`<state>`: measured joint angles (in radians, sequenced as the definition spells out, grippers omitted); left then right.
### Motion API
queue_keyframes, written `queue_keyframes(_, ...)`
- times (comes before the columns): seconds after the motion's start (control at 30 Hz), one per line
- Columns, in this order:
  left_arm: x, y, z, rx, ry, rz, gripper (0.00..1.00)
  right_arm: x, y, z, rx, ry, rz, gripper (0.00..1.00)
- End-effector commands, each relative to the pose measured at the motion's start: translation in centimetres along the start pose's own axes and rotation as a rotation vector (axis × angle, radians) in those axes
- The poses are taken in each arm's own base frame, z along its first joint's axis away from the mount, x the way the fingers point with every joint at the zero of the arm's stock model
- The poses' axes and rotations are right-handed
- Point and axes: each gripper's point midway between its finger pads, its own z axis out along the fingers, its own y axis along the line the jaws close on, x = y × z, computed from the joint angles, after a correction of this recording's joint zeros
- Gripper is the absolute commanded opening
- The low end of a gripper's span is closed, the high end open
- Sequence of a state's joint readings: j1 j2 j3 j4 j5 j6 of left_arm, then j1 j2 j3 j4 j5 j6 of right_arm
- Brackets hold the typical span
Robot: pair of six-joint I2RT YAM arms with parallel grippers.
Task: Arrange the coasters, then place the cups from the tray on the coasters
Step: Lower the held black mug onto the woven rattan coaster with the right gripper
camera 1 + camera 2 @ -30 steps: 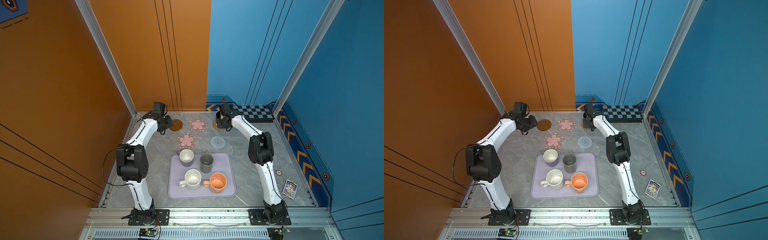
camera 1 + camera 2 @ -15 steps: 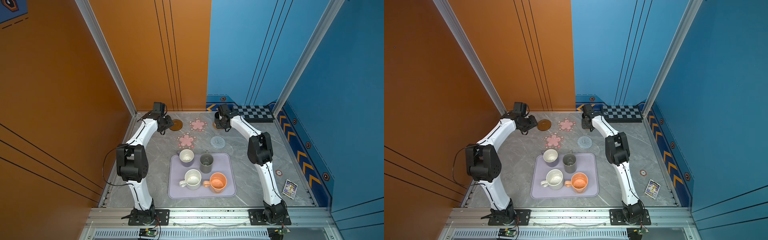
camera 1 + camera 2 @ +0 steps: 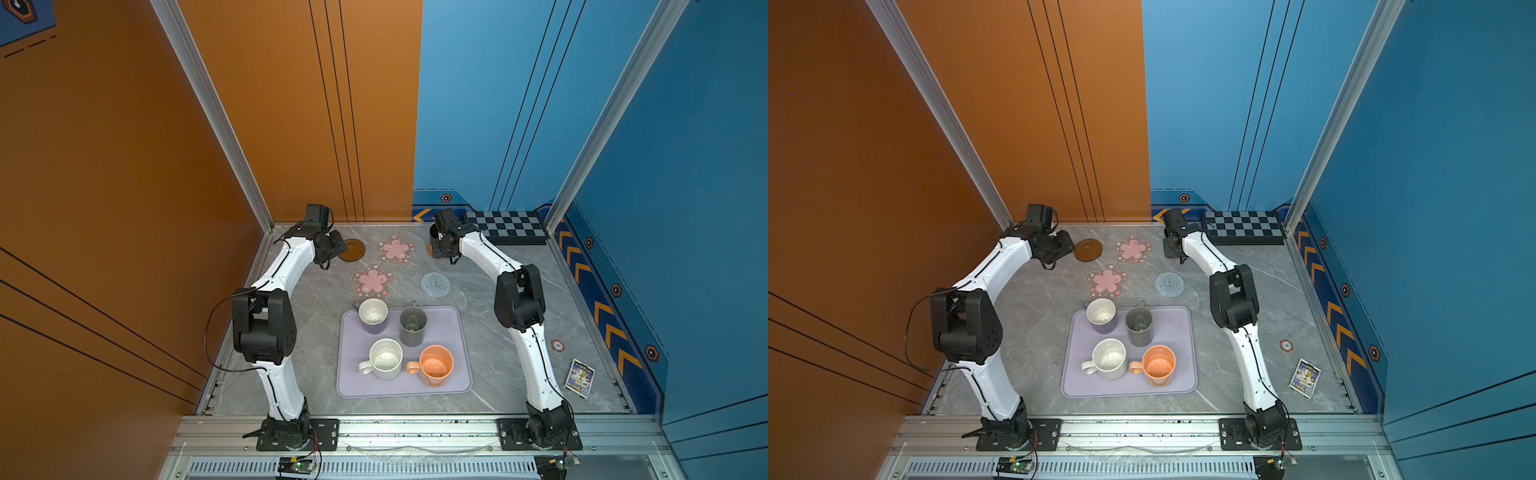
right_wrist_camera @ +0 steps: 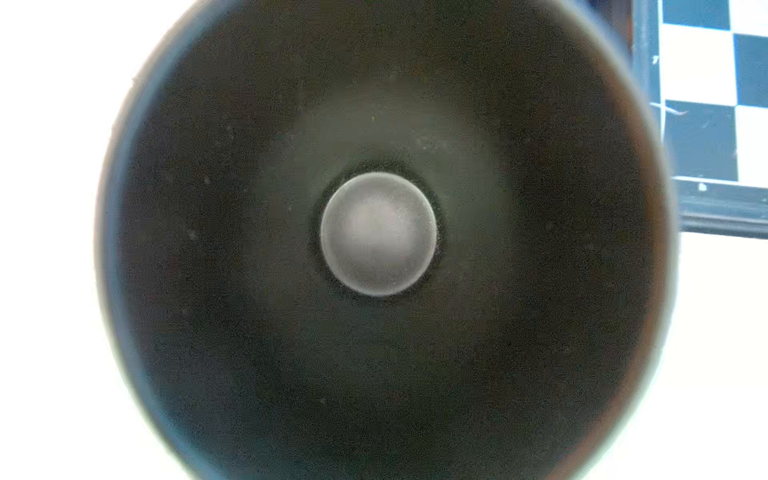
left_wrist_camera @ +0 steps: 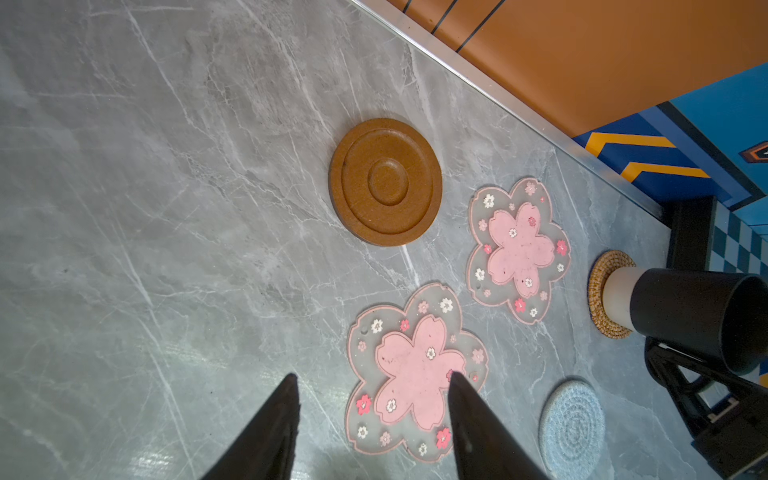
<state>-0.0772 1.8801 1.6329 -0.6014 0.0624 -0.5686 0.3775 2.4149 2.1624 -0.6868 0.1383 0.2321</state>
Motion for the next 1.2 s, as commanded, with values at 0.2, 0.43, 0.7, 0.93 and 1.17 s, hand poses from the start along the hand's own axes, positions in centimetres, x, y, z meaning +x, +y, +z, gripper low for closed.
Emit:
queue_keyframes(0.2,0.0,0.2,0.3,0.003,0.02,-0.013,0.58,-4.1,0.1,-3.0,-0.026,-0.141,0.048,0.0)
queue_keyframes(0.43,0.2,0.1,0.7,0.008,0.033,-0.017,0.58,-4.9,-0.1,-3.3,-0.033,-0.172,0.07,0.0)
queue_keyframes(0.7,0.1,0.3,0.6,0.004,0.03,-0.02,0.58,-4.4,-0.6,-2.9,-0.026,-0.155,0.085,0.0)
queue_keyframes(0.93,0.1,0.2,0.7,0.005,0.031,-0.025,0.58,-4.1,-1.1,-2.2,-0.042,-0.138,0.12,0.0)
queue_keyframes(1.17,0.0,0.1,0.4,0.009,0.026,-0.026,0.58,-3.4,-0.5,-2.1,-0.083,-0.107,0.129,0.03)
